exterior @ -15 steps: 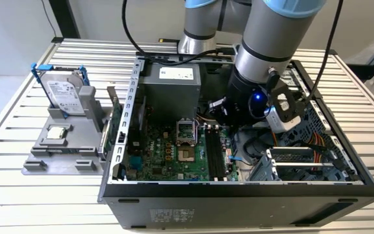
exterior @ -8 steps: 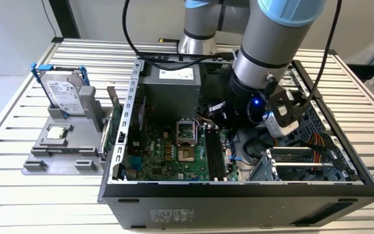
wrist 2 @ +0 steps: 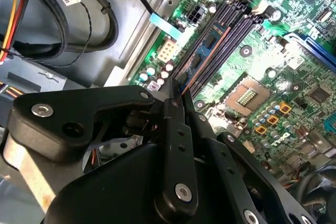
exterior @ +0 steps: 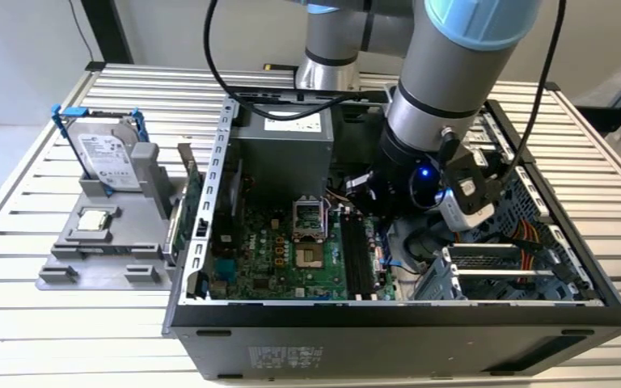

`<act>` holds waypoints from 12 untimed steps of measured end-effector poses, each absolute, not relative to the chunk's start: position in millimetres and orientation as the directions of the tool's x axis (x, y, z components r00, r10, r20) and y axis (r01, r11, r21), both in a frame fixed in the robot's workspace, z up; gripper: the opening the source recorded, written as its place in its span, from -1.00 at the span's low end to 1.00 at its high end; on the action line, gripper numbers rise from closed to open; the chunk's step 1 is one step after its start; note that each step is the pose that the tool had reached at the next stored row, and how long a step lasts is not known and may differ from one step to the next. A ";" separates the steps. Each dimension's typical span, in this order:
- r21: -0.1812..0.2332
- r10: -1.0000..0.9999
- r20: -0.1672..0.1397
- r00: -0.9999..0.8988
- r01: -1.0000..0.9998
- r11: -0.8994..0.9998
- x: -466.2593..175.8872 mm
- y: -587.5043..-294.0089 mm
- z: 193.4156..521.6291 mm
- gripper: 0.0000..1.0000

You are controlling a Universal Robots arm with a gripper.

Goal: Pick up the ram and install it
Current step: 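Insert the ram into the slot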

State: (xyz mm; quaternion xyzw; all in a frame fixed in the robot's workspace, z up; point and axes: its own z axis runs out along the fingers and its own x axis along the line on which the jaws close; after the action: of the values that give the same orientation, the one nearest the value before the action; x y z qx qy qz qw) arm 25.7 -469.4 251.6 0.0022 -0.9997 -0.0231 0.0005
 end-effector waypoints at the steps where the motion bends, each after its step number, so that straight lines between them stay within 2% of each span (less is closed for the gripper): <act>1: 0.047 -0.004 0.001 -1.000 -0.004 0.999 25.7 -469.4 251.5 -1.00; 12: 0.047 -0.007 0.001 -1.000 -0.007 0.999 25.7 -472.2 244.7 -1.00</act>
State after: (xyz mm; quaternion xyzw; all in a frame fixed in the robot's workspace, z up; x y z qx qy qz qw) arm 25.7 -472.2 244.7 0.0034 -0.9997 -0.0233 0.0005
